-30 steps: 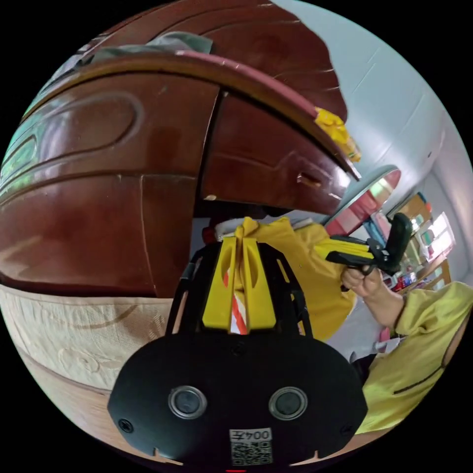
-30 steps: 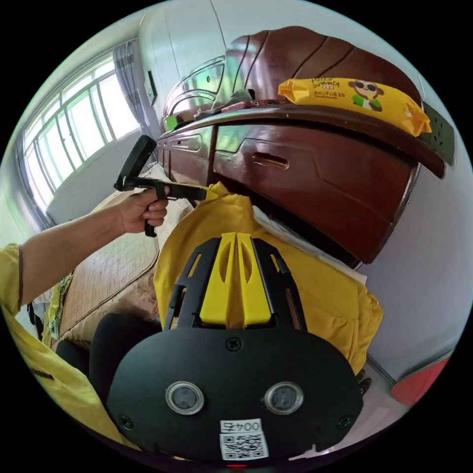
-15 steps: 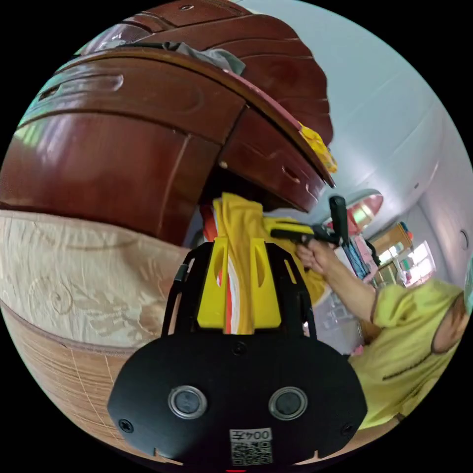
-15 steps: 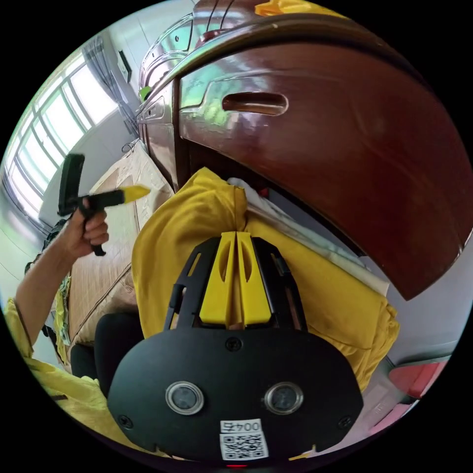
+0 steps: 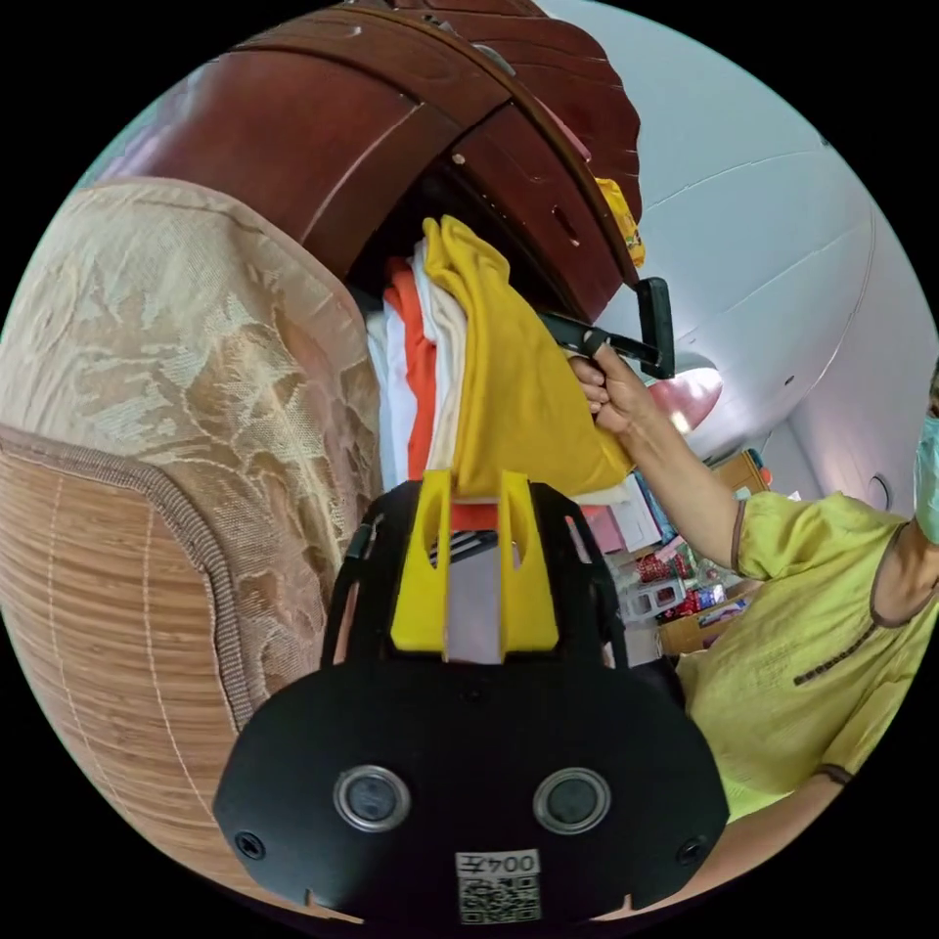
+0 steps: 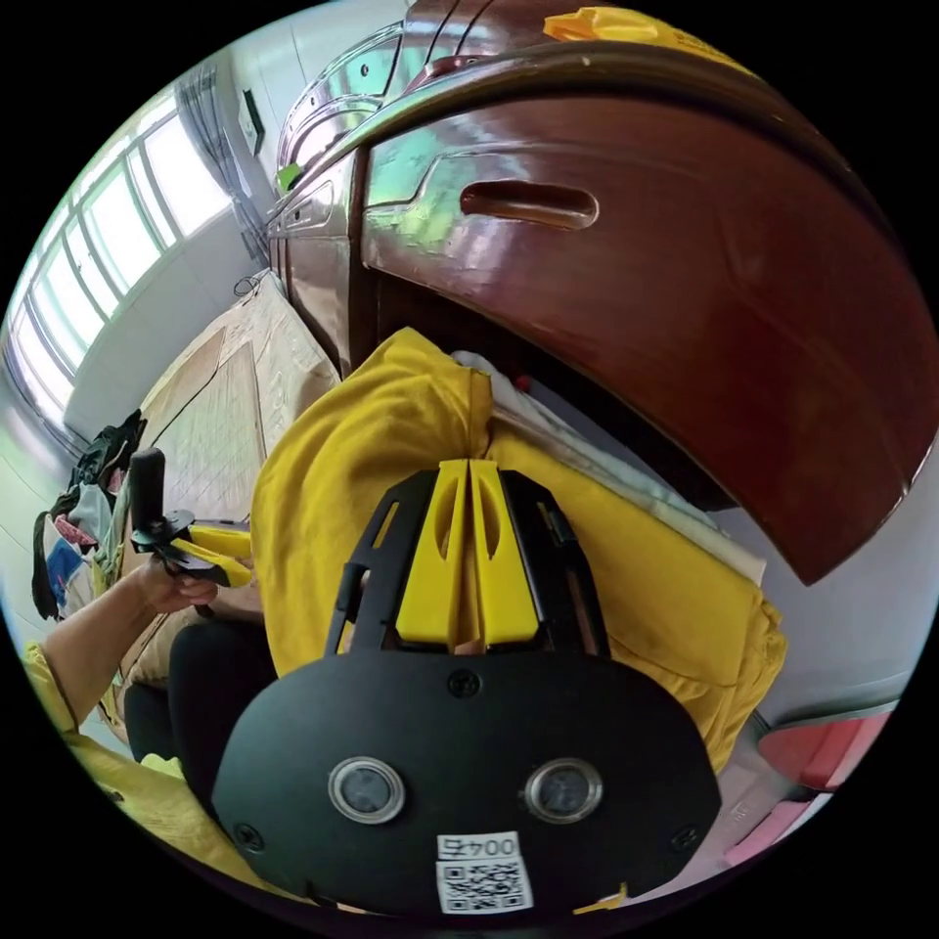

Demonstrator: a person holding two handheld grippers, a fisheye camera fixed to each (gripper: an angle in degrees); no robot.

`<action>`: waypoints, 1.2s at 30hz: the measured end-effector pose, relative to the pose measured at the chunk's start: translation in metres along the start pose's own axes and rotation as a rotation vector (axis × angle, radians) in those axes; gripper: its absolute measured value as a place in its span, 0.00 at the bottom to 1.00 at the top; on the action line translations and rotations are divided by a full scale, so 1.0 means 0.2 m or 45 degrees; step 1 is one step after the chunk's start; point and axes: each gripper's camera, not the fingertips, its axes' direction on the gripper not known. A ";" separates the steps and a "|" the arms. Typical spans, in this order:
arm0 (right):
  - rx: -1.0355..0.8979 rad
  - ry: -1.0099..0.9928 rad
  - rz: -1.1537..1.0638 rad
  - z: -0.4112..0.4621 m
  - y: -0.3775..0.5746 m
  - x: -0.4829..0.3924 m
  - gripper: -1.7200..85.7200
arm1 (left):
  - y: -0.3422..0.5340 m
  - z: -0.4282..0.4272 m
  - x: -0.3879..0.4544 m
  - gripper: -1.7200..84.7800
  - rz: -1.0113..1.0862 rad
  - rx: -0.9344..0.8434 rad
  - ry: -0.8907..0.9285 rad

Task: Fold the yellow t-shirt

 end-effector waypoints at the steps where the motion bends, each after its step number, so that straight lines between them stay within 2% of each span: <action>1: 0.000 -0.042 0.029 -0.07 0.02 0.02 0.03 | -0.02 -0.01 0.02 0.08 -0.010 0.006 -0.022; 5: 0.134 -0.076 0.065 -0.51 0.27 0.09 0.10 | -0.05 -0.09 0.00 0.05 -0.071 -0.029 -0.012; 10: 0.277 -0.154 0.359 -1.04 0.96 0.36 0.14 | -0.11 -0.30 0.03 0.03 -0.147 0.084 -0.027; 13: 0.207 -0.149 0.485 -1.06 1.26 0.39 0.14 | -0.27 -0.35 0.21 0.03 -0.073 0.200 0.009; 15: 0.179 -0.185 0.520 -1.01 1.37 0.37 0.14 | -0.40 -0.27 0.32 0.03 -0.032 0.187 0.028; 18: 0.269 -0.163 0.447 -1.00 1.43 0.30 0.14 | -0.60 -0.06 0.45 0.02 -0.009 0.116 0.079; 23: 0.273 -0.018 0.104 -1.08 1.44 0.13 0.15 | -0.82 0.25 0.57 0.02 -0.048 -0.019 0.098; 29: 0.164 0.065 -0.127 -1.04 1.43 0.07 0.16 | -0.97 0.43 0.61 0.02 -0.091 -0.147 0.016; 33: 0.055 0.042 -0.259 -0.94 1.34 0.02 0.08 | -1.03 0.44 0.62 0.02 -0.149 -0.127 0.051; 36: -0.072 -0.002 -0.214 -1.01 1.24 0.02 0.07 | -1.10 0.43 0.65 0.02 -0.162 -0.155 0.035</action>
